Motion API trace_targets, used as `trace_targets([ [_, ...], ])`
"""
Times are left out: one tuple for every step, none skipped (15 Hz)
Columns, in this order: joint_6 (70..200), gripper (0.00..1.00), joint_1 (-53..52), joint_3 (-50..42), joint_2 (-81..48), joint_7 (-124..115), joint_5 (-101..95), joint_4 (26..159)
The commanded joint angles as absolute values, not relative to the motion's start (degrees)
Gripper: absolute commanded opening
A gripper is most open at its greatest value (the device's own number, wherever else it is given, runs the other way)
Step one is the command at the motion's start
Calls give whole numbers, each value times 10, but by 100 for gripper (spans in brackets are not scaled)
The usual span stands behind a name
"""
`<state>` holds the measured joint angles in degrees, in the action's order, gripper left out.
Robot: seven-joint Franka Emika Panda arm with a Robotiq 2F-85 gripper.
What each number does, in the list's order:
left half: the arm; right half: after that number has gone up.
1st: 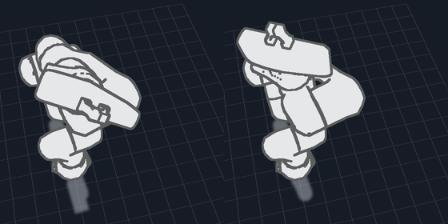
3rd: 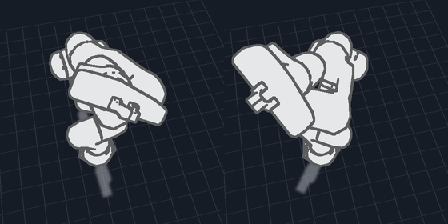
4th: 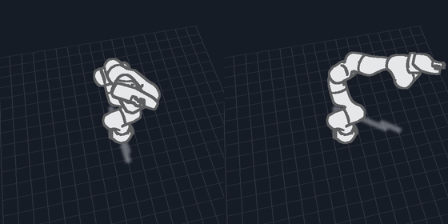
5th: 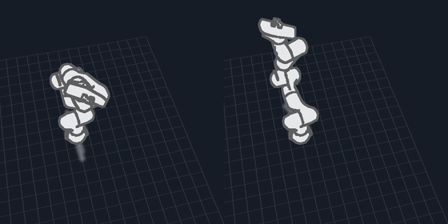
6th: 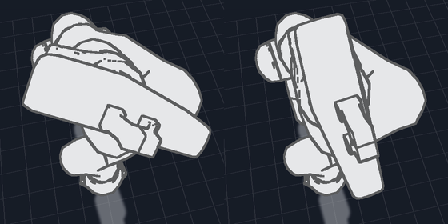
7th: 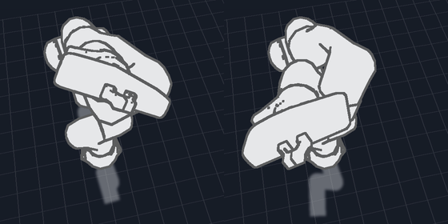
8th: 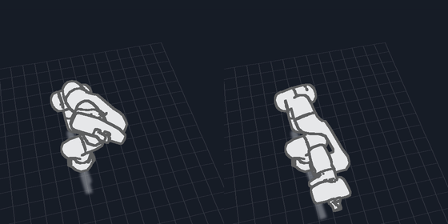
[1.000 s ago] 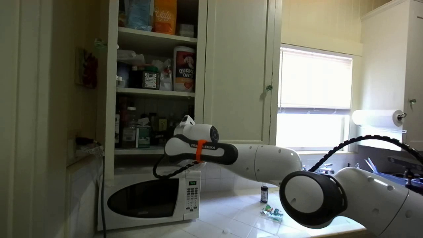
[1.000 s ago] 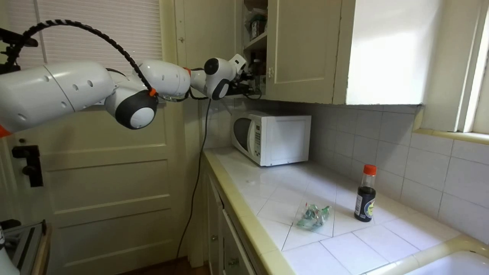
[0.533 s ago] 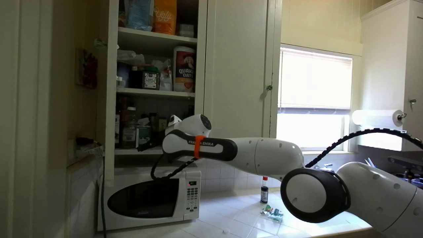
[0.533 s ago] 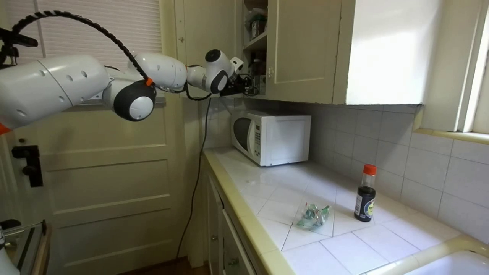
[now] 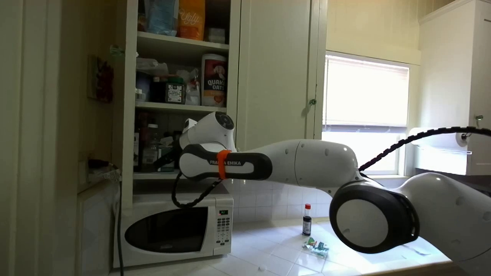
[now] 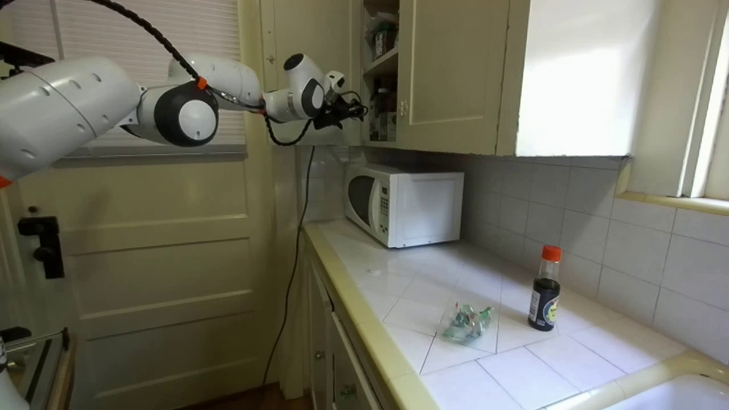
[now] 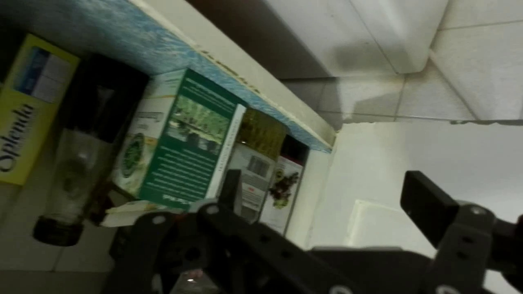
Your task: Close the top right cabinet door
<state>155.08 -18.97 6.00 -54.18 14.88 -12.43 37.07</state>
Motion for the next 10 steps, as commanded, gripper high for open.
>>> trace_targets([
  [1519, 100, -234, -67, -469, -3, -173, 464],
  [1508, 100, -249, -94, -452, -36, -189, 486],
  [1496, 100, -263, -119, -436, -70, -202, 511],
  [1483, 100, -278, -140, -418, -100, -214, 539],
  [1467, 100, -292, -156, -403, -127, -224, 562],
  [1451, 100, -306, -172, -388, -154, -233, 585],
  [1433, 100, -321, -189, -371, -183, -243, 608],
  [1461, 100, -288, -159, -433, -125, -215, 517],
  [1450, 100, -299, -173, -419, -146, -222, 537],
  [1444, 100, -306, -180, -408, -156, -225, 553],
])
